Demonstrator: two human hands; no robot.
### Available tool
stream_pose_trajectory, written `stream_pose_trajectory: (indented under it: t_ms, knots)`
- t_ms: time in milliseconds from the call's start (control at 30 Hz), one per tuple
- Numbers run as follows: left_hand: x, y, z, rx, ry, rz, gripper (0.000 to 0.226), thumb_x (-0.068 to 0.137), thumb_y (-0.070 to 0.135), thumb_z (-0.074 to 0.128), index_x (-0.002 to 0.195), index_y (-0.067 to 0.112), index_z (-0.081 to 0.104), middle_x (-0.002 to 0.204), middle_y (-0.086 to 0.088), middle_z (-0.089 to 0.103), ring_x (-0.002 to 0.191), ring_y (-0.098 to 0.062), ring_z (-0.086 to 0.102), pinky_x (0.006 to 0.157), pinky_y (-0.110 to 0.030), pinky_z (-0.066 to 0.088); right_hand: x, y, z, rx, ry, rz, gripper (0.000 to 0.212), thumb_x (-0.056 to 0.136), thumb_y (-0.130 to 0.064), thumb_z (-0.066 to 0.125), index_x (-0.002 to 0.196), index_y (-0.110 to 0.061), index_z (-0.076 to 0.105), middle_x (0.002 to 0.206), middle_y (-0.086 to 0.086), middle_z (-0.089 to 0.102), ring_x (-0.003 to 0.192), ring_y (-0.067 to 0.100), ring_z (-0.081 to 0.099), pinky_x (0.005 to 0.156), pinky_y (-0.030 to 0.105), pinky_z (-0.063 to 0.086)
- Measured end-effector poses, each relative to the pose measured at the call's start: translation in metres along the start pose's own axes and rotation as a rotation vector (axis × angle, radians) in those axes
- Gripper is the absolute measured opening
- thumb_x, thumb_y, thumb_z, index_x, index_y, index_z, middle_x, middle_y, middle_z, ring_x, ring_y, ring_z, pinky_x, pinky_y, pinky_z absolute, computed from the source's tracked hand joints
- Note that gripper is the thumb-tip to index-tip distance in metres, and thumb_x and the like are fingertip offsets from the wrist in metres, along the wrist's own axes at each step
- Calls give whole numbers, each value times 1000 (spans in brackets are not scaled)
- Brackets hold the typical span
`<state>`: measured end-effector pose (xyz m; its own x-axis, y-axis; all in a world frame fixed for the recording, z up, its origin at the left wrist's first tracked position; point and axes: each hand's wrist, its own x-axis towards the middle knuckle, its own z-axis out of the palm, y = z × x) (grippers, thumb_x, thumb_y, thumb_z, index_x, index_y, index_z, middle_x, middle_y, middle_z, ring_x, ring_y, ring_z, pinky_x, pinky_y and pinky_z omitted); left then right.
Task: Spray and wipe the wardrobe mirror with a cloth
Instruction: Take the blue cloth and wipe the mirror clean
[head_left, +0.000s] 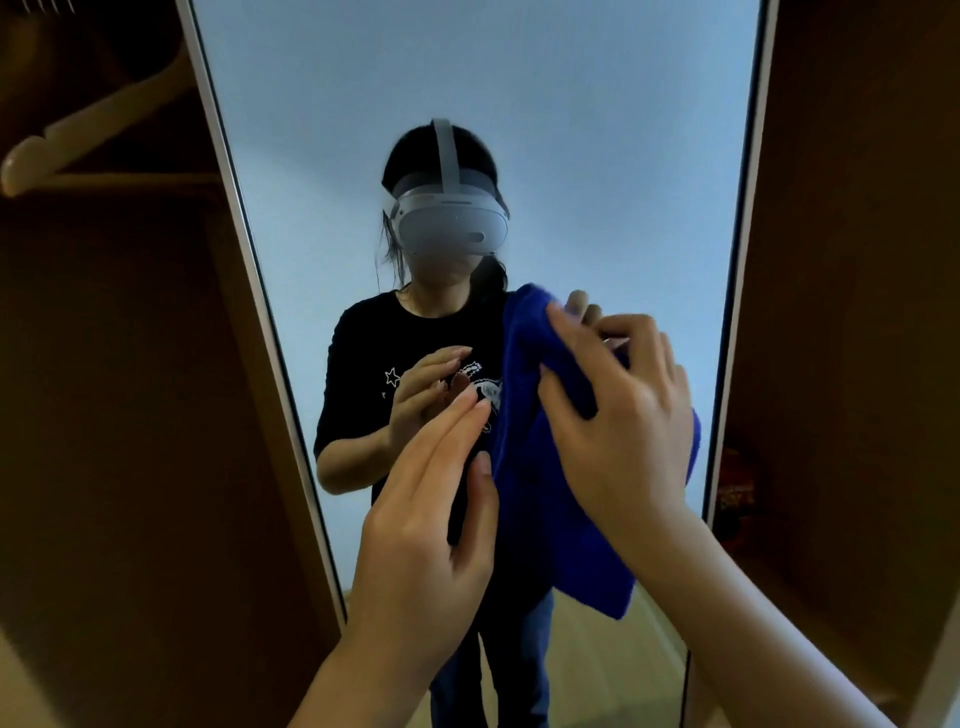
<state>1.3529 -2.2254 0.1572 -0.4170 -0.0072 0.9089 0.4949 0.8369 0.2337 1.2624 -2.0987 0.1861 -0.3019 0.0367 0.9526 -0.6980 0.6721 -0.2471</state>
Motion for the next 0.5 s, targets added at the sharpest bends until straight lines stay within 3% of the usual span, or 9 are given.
stream_pose_trajectory:
  t_ms: [67,200,300,433,500]
  knots:
    - [1,2,2,-4,-4,0,41,95,14,49,135,3,52,138,-4,54,134,-8,44,109,-21,37,-11,-2,1,-13,-53,-65,40,87,-26,59,127,-22,62,106,6,57,91,22,55,71,42,47]
    - [3,7,4,-7,-20,12,42,96,14,47,135,3,51,141,-2,51,136,-7,41,109,-21,37,-13,4,-1,44,-36,45,41,88,-30,55,127,-23,63,105,5,56,90,21,54,72,41,46]
    - [4,11,8,-15,-26,27,41,95,13,49,135,2,51,140,-3,52,135,-8,42,108,-23,39,-19,3,-1,6,-89,-49,40,86,-28,55,126,-23,63,105,5,57,89,22,55,70,41,48]
    - [6,13,12,-44,-29,16,42,95,14,49,135,3,51,140,-2,52,135,-8,43,108,-24,39,-15,10,-5,27,-54,55,41,89,-31,52,128,-24,62,105,4,56,90,20,53,72,41,47]
    - [7,12,15,-52,-35,17,43,95,17,48,137,5,50,140,-1,52,135,-7,43,107,-26,41,-12,13,-8,-2,-67,14,41,89,-32,51,128,-24,62,105,5,56,89,19,53,71,41,49]
